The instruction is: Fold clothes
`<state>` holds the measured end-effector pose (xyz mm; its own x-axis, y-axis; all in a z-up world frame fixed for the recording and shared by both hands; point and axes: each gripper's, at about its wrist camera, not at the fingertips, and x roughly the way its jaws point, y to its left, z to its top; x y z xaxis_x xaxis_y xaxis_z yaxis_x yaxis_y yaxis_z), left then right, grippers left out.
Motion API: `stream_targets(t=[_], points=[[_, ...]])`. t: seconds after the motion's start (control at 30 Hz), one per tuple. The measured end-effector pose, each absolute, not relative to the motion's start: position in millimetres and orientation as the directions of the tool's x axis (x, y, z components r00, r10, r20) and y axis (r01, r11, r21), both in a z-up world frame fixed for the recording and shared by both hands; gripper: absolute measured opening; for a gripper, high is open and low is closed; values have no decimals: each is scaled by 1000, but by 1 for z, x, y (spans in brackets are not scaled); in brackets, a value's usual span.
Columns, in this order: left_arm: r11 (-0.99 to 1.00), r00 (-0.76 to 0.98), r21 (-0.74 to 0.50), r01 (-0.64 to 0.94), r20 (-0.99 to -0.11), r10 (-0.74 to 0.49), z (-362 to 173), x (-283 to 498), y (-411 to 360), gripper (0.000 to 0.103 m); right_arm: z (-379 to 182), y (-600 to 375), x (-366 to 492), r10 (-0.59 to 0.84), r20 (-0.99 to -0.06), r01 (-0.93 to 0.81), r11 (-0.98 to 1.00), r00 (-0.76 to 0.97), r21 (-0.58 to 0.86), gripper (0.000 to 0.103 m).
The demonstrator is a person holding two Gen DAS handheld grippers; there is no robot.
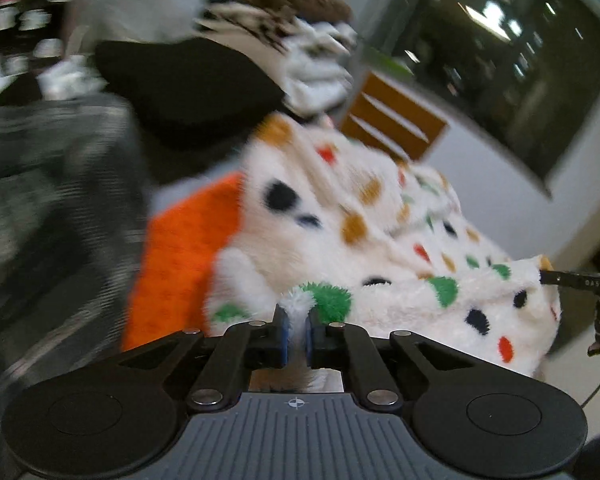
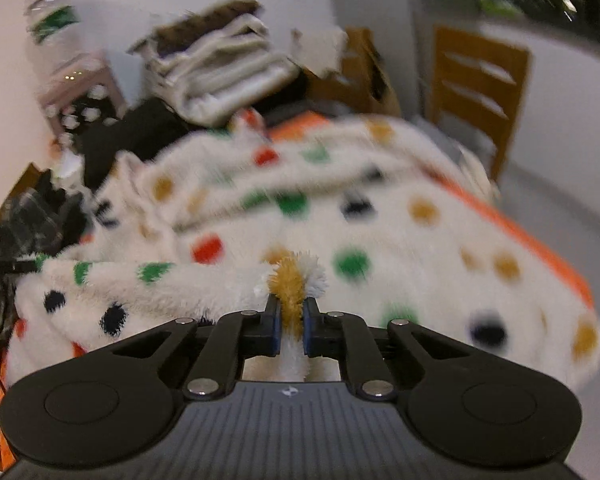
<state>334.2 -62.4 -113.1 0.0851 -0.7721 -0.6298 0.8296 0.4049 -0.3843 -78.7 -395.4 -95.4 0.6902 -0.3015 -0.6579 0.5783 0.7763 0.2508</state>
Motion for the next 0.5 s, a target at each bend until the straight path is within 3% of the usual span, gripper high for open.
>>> stream_targets(t=[0.27,0.5], points=[[592,251,-365,718,-658,-710,-122,346,-27,10,-78,-444,47,-236,-605,402,903,760,153,12],[683,335,-298,667,-699,-632,-133,344,-32,12,-133,-473,135,-206,-695,353,933,689,74,14]])
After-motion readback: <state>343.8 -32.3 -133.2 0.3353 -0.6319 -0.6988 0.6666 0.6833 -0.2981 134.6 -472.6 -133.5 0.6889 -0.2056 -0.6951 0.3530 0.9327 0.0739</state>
